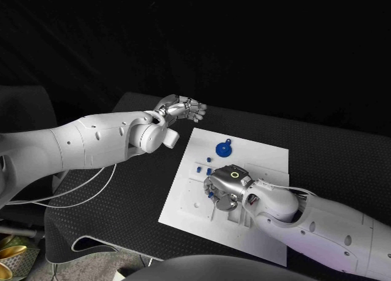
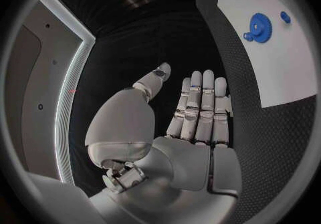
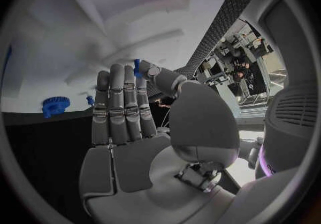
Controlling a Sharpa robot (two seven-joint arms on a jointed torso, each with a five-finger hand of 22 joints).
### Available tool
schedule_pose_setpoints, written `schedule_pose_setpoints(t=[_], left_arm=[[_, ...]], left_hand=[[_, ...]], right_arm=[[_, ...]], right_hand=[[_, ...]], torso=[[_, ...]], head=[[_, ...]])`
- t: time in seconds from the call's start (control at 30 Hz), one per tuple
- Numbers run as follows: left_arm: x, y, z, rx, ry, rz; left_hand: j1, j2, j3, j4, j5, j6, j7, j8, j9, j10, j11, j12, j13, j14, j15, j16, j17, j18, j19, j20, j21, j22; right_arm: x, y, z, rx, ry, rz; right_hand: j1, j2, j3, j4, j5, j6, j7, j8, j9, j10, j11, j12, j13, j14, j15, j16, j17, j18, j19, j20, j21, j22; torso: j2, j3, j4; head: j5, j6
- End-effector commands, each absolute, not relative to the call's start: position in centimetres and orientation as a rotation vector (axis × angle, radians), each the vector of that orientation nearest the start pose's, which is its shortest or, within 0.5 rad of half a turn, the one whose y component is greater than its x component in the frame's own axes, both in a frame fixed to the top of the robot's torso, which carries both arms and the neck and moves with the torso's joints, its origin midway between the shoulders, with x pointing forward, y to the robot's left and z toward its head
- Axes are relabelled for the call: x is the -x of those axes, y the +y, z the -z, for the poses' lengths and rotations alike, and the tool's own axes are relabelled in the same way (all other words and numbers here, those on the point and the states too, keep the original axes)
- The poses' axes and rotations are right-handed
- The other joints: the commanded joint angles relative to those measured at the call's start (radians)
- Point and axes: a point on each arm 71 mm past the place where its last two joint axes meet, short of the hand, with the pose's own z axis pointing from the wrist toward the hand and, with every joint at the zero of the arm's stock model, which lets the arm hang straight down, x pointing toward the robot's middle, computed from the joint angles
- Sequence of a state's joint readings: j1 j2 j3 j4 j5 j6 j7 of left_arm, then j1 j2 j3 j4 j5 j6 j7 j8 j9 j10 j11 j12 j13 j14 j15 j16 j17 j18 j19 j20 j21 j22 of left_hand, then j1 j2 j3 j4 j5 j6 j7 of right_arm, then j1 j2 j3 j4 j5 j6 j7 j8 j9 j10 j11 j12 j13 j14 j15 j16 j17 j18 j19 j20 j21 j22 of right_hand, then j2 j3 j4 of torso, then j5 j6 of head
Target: Assemble the parts on the task board
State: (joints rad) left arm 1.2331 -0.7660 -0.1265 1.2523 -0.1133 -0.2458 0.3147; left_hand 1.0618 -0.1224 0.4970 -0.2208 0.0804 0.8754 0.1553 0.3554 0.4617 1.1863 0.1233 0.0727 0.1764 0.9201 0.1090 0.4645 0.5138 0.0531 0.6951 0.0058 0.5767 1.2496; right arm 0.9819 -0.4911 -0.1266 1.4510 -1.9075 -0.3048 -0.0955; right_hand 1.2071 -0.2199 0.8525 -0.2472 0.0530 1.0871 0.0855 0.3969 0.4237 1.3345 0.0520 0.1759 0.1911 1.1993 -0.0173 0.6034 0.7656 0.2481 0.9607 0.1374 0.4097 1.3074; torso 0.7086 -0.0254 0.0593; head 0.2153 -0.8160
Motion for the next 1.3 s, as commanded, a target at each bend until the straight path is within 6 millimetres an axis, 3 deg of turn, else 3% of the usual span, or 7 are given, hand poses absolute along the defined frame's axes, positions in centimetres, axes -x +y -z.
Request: schedule_pose_setpoints(t=[0.03,0.57,1.3], left_arm=[[-53.0,24.96,20.86,1.038,1.525,1.322],[-53.02,24.92,20.74,1.038,1.527,1.323],[-53.02,24.9,20.69,1.039,1.531,1.321]], left_hand=[[0.007,-0.006,0.005,0.0,0.002,-0.006,0.002,0.005,-0.001,-0.007,0.002,-0.004,-0.001,-0.005,0.006,-0.006,0.002,0.017,0.001,0.009,-0.007,0.001],[0.008,-0.007,0.005,0.0,0.002,-0.006,0.002,0.005,-0.002,-0.008,0.002,-0.003,-0.002,-0.005,0.006,-0.008,0.003,0.017,0.002,0.009,-0.009,0.001],[0.009,-0.008,0.006,0.001,0.001,-0.006,0.002,0.006,-0.003,-0.008,0.003,-0.003,-0.004,-0.006,0.006,-0.011,0.006,0.017,0.002,0.009,-0.011,0.001]], right_arm=[[-39.53,-3.14,30.02,0.735,1.656,-0.792],[-39.53,-2.56,30.27,0.752,1.676,-0.789],[-39.79,-2.74,30.83,0.76,1.713,-0.757]], right_hand=[[0.0,0.006,0.001,-0.006,0.002,0.006,0.001,0.002,0.002,0.01,0.0,-0.004,0.002,0.005,-0.002,-0.005,0.001,0.014,0.007,-0.003,0.004,0.017],[-0.002,0.008,0.0,-0.006,0.002,0.006,0.002,0.001,0.002,0.01,0.0,-0.005,0.003,0.005,-0.002,-0.007,0.003,0.014,0.007,-0.002,0.004,0.017],[-0.006,0.01,0.0,-0.007,0.002,0.004,0.003,-0.001,0.003,0.007,0.001,-0.009,0.005,0.005,-0.001,-0.011,0.005,0.014,0.005,-0.001,0.003,0.017]], torso=[[0.0,-0.0002,-0.0007],[0.0,0.0,0.0013],[0.0,0.0007,-0.0007]], head=[[0.0,0.0],[0.001,-0.007],[0.003,-0.012]])
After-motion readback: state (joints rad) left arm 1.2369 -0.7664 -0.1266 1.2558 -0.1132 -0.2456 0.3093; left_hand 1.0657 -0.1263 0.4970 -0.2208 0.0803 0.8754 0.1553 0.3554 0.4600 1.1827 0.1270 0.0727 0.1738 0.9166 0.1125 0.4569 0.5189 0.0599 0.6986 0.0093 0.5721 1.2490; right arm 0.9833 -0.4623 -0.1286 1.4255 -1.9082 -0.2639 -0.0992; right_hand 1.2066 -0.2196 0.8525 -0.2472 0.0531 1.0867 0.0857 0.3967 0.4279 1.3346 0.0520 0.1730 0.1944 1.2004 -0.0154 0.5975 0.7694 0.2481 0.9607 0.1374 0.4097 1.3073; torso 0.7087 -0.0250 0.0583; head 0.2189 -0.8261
